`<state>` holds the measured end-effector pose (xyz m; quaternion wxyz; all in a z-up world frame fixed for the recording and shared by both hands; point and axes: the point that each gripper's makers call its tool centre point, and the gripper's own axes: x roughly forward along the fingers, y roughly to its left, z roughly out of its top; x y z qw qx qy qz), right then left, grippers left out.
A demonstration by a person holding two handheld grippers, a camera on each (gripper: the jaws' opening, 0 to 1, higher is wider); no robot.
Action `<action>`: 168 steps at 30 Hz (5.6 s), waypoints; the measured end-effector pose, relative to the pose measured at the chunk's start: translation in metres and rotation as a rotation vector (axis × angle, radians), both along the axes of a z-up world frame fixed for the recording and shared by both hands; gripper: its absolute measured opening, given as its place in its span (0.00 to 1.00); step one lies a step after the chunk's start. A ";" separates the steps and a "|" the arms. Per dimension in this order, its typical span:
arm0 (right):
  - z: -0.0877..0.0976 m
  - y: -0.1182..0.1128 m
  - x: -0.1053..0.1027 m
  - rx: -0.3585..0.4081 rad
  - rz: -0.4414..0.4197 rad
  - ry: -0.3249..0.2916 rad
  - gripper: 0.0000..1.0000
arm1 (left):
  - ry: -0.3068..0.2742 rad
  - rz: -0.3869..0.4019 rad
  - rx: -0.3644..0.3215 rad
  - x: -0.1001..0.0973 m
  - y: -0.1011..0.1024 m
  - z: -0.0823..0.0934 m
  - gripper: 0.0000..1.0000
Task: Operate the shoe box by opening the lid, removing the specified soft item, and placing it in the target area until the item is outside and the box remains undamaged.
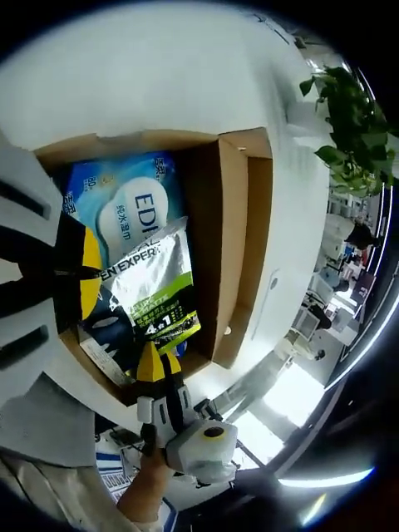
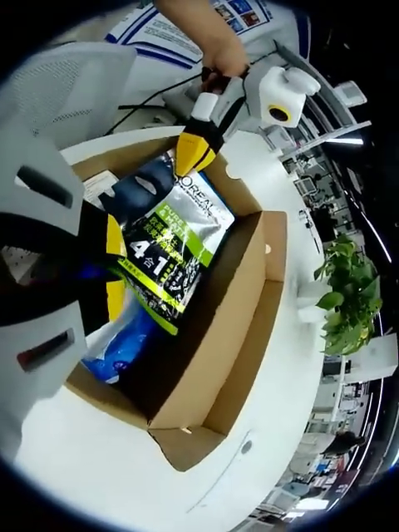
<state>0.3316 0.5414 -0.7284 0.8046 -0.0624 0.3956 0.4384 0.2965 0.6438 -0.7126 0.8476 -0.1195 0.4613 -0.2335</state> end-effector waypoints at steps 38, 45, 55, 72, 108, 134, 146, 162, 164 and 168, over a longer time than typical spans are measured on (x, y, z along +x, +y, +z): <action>0.074 -0.069 0.002 0.089 -0.124 -0.099 0.00 | -0.115 -0.077 -0.016 0.008 -0.067 0.051 0.00; 0.079 -0.099 0.006 0.093 -0.191 -0.100 0.00 | -0.129 -0.114 -0.024 0.016 -0.093 0.054 0.00; 0.079 -0.134 0.009 0.095 -0.271 -0.095 0.00 | -0.139 -0.170 -0.030 0.027 -0.125 0.053 0.00; 0.069 -0.188 0.012 0.067 -0.356 -0.078 0.00 | -0.130 -0.229 -0.043 0.033 -0.178 0.046 0.00; 0.026 -0.246 0.043 -0.015 -0.464 -0.059 0.00 | -0.106 -0.466 0.191 0.066 -0.242 0.006 0.00; -0.027 -0.249 0.073 -0.082 -0.483 -0.003 0.00 | -0.058 -0.699 0.391 0.083 -0.250 -0.040 0.01; -0.046 -0.244 0.075 -0.113 -0.462 0.023 0.00 | -0.105 -0.857 0.566 0.088 -0.246 -0.047 0.01; -0.060 -0.251 0.072 -0.120 -0.490 0.043 0.00 | -0.189 -1.019 0.664 0.085 -0.252 -0.063 0.02; -0.063 -0.250 0.071 -0.128 -0.487 0.044 0.00 | -0.198 -1.040 0.679 0.083 -0.250 -0.065 0.02; -0.062 -0.251 0.073 -0.123 -0.490 0.039 0.00 | -0.250 -1.108 0.738 0.083 -0.249 -0.067 0.03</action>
